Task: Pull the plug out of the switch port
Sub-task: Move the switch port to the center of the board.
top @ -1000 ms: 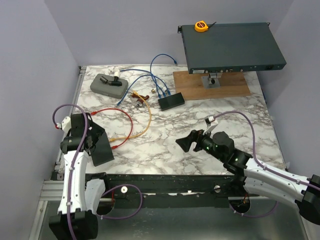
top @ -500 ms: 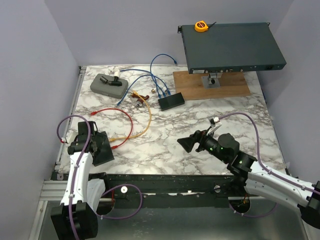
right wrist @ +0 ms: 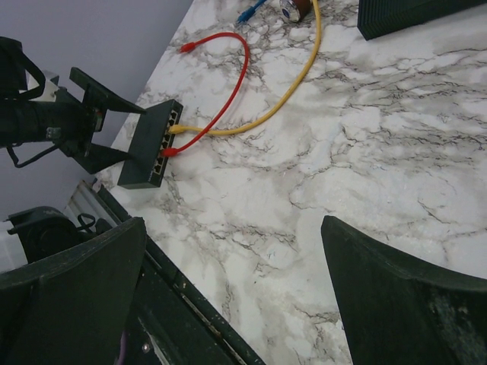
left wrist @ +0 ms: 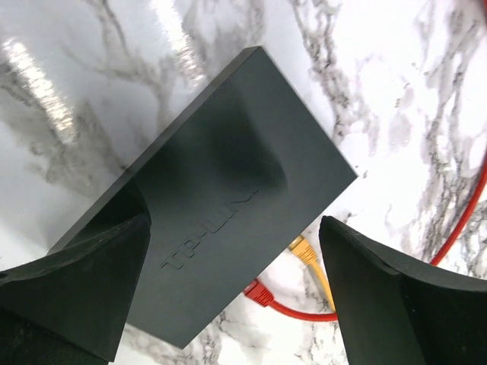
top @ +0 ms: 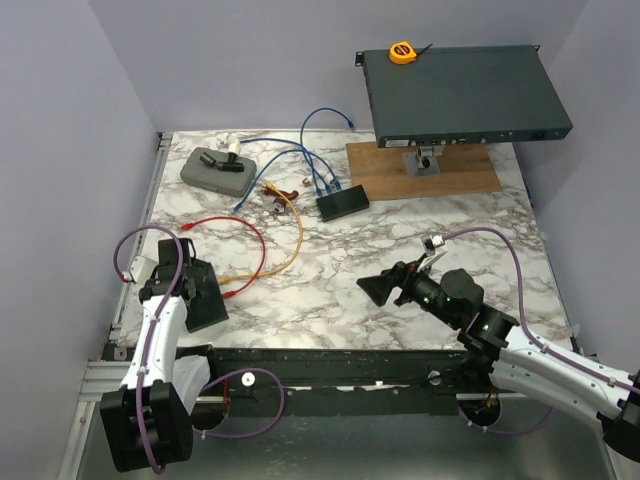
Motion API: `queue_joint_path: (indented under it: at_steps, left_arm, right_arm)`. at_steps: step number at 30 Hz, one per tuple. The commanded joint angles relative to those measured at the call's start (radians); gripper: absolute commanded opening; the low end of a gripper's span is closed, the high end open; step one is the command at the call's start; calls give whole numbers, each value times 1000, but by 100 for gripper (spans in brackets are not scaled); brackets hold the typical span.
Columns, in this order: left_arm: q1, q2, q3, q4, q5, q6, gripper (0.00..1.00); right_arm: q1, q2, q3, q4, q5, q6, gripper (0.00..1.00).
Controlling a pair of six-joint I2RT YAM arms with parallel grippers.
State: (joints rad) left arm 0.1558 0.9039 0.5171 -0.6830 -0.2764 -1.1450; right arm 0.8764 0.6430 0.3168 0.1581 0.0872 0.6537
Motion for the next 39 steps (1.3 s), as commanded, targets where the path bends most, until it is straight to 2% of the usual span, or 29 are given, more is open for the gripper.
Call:
queue_joint_path:
  at_steps: [1,9,15,21,26,32,35,39]
  left_arm:
    - [5,67,-78,56,87,5,92]
    - [-12,88,-100,82,112,31,91]
    - [-12,-65,-40,-99,-69,-15,97]
    - [36,-95,33,-229,-192,-25,99]
    - [81,-48,33,-203,-155,2,99]
    - [87,36,2,-90,-28,66,96]
    - [71,76,-6,-50,60,82,94]
    - [21,91,-22,-29,66,70,93]
  right_arm:
    - [6,-7,7,-41,8,-4,100]
    - [6,5,16,-55,8,-4,100]
    - [6,13,9,-51,2,4,100]
    - [6,23,14,-34,-24,18,100]
    - [6,12,18,-45,-25,8,100]
    - [6,-6,9,-56,-26,9,100]
    - [6,-17,0,-56,-24,16,100]
    - [6,-19,-4,-59,-25,24,100]
